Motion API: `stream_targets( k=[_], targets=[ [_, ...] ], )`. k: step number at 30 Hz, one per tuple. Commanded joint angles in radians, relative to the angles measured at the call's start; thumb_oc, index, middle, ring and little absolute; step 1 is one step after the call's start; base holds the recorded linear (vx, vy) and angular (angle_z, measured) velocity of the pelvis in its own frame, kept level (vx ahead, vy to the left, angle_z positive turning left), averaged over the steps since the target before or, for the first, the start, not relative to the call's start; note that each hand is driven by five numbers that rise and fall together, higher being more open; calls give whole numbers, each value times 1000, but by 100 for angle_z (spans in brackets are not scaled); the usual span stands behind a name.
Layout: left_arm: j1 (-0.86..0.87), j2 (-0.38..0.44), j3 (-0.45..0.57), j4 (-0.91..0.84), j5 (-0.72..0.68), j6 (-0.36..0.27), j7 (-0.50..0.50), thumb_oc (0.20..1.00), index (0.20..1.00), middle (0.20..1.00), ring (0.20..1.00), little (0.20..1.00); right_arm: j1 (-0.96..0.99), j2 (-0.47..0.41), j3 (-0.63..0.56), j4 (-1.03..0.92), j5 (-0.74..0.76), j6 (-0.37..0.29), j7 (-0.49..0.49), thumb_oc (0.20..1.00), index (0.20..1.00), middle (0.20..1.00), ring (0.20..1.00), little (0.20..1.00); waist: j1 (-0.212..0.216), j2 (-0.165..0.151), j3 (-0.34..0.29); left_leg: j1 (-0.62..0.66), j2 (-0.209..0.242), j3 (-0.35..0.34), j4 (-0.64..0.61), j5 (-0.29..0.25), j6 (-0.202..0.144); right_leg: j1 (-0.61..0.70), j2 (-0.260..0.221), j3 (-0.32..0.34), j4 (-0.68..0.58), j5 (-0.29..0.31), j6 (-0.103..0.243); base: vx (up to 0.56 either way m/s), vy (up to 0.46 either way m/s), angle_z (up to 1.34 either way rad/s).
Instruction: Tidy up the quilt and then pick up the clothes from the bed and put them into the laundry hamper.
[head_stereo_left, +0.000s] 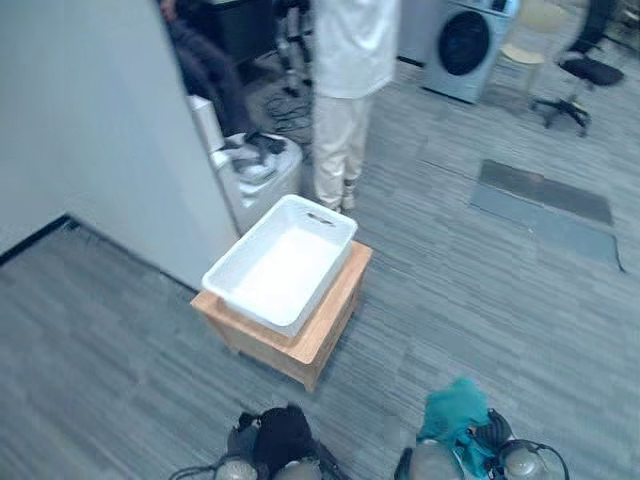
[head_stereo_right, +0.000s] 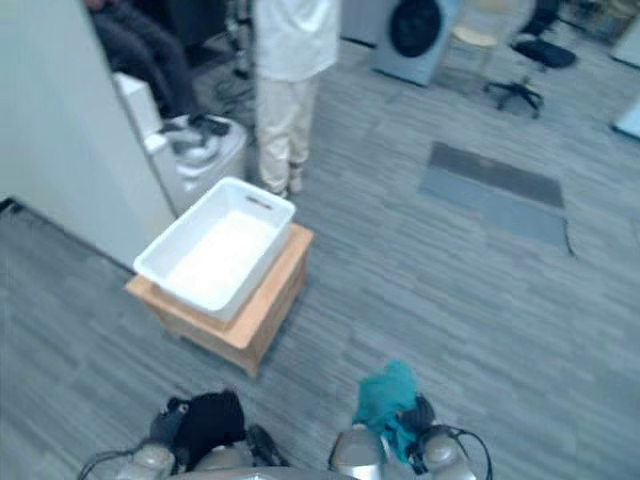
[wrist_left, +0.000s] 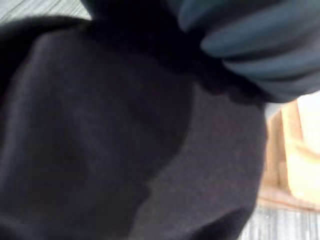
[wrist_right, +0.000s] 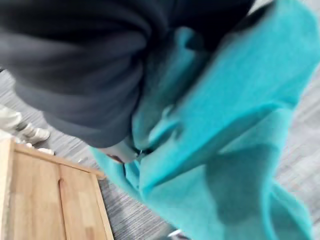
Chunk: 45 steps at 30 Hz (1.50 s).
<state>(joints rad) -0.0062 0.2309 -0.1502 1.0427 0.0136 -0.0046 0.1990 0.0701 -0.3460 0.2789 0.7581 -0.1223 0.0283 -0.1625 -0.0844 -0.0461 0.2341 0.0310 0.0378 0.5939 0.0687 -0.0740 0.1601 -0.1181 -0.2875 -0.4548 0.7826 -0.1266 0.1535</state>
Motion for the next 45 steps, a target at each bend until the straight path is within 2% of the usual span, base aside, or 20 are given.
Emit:
stream_targets(
  k=[1,3,5,6,8,11,17,22,23,24,25,26,27,29,34,41,42,43,44,45],
  targets=[
    [-7,36,-28,-16,5,-19,17,200,200,200,200,200,-114,2,-68,-26,18,-39,-45,200,200,200,200,200,23,7,27,110,76,-77,-147,0,-151,37,20,190,-385,111,48,269,-378,140],
    [-8,46,-39,0,26,-24,21,200,200,200,200,200,-109,-18,-102,-60,37,-40,-72,200,200,200,200,200,-8,-1,24,105,67,-180,-156,-1,-171,37,84,407,-623,99,43,191,-297,199],
    [-12,55,-49,28,51,-22,24,200,200,200,200,200,-84,-46,-156,-109,63,-44,-100,200,200,200,200,200,-56,-19,15,85,47,-273,-156,15,-175,19,169,670,-719,136,44,128,-251,216],
    [-17,64,-50,38,60,-22,19,200,200,200,200,200,-76,-66,-179,-132,68,-46,-112,200,200,200,200,200,-55,-26,10,83,38,-290,-156,16,-177,34,179,691,-750,140,38,166,-209,145],
    [-9,75,-31,55,56,-29,26,200,200,200,200,200,-72,-110,-220,-221,41,-58,-135,200,200,200,200,200,-53,-32,10,94,43,-305,-156,21,-186,86,135,602,-788,160,43,120,-250,170],
    [19,73,-8,57,63,-33,29,200,200,200,200,200,-56,-180,-299,-347,-24,-66,-156,200,200,200,200,200,-43,-27,-13,79,63,-350,-156,34,-211,133,137,556,-849,169,33,140,-310,74],
    [83,69,17,55,61,-42,31,200,200,200,200,200,-163,-351,-342,-526,-91,-103,-159,200,200,200,200,200,-4,-3,-26,89,110,-385,-156,57,-253,178,178,495,-870,144,10,82,-227,27],
    [101,75,13,21,34,-49,32,200,200,200,200,200,-345,-468,-256,-617,-77,-135,-126,200,200,200,200,200,30,17,-9,84,146,-413,-141,93,-286,200,205,430,-870,117,-12,19,-167,14],
    [92,76,6,13,26,-50,34,200,200,200,200,200,-378,-482,-240,-622,-67,-139,-125,200,200,200,200,200,35,16,1,59,145,-414,-107,97,-290,202,201,409,-870,117,-16,-142,-215,24],
    [71,79,-14,-6,20,-48,33,200,200,200,200,200,-419,-512,-220,-618,-63,-130,-119,200,200,200,200,200,29,4,23,-11,147,-312,-1,94,-287,210,179,340,-870,112,-27,-142,-159,28],
    [71,78,-13,-6,20,-48,33,200,200,200,200,200,-422,-512,-217,-616,-63,-130,-119,200,200,200,200,200,26,4,22,-18,148,-315,7,90,-286,208,179,338,-870,112,-27,-142,-200,82],
    [76,81,-19,-18,17,-38,28,200,200,200,200,200,-468,-530,-201,-600,-67,-113,-124,200,200,200,200,200,24,3,22,-29,117,-240,34,51,-263,218,185,304,-870,107,-29,48,-71,155],
    [78,78,-18,-20,21,-43,25,200,200,200,200,200,-461,-539,-199,-595,-83,-110,-117,200,200,200,200,200,16,10,12,-2,128,-204,-3,34,-266,221,186,292,-870,99,-20,-7,-87,157],
    [89,74,-21,-43,12,-47,18,200,200,200,200,200,-472,-554,-197,-592,-99,-97,-117,200,200,200,200,200,12,19,10,13,126,-179,-28,61,-259,232,192,272,-870,100,-28,35,3,72],
    [89,106,-16,-175,11,-73,37,200,200,200,200,200,-484,-522,-150,-468,-154,-64,-120,200,200,200,200,200,19,36,5,66,117,-182,-138,102,-264,230,199,234,-870,95,-27,97,-4,22],
    [90,254,51,-724,-55,-171,83,200,200,200,200,200,-526,-443,-127,-234,-197,-2,-209,200,200,200,200,200,55,88,52,34,118,-206,-156,122,-275,190,197,214,-870,98,-18,-30,-14,13],
    [79,272,63,-777,-64,-187,95,200,200,200,200,200,-532,-427,-124,-195,-190,5,-214,338,338,338,338,338,59,99,57,25,119,-210,-156,125,-277,185,197,212,-870,97,-18,-47,-13,6],
    [80,272,65,-779,-64,-186,94,200,200,200,200,200,-534,-426,-123,-193,-190,4,-214,746,746,746,746,746,58,99,57,25,119,-210,-156,126,-277,184,197,212,-870,97,-18,-44,-3,13],
    [57,288,83,-850,-94,-212,108,200,200,200,200,200,-545,-400,-105,-129,-190,15,-213,1000,1000,1000,1000,1000,63,116,61,13,120,-215,-156,131,-282,174,196,211,-870,97,-18,-20,-1,12],
    [40,296,92,-877,-102,-222,112,200,200,200,200,200,-553,-394,-89,-109,-206,20,-208,1000,1000,1000,1000,1000,61,124,60,10,122,-216,-156,134,-285,173,196,210,-870,96,-18,-29,-4,11]
  ],
)
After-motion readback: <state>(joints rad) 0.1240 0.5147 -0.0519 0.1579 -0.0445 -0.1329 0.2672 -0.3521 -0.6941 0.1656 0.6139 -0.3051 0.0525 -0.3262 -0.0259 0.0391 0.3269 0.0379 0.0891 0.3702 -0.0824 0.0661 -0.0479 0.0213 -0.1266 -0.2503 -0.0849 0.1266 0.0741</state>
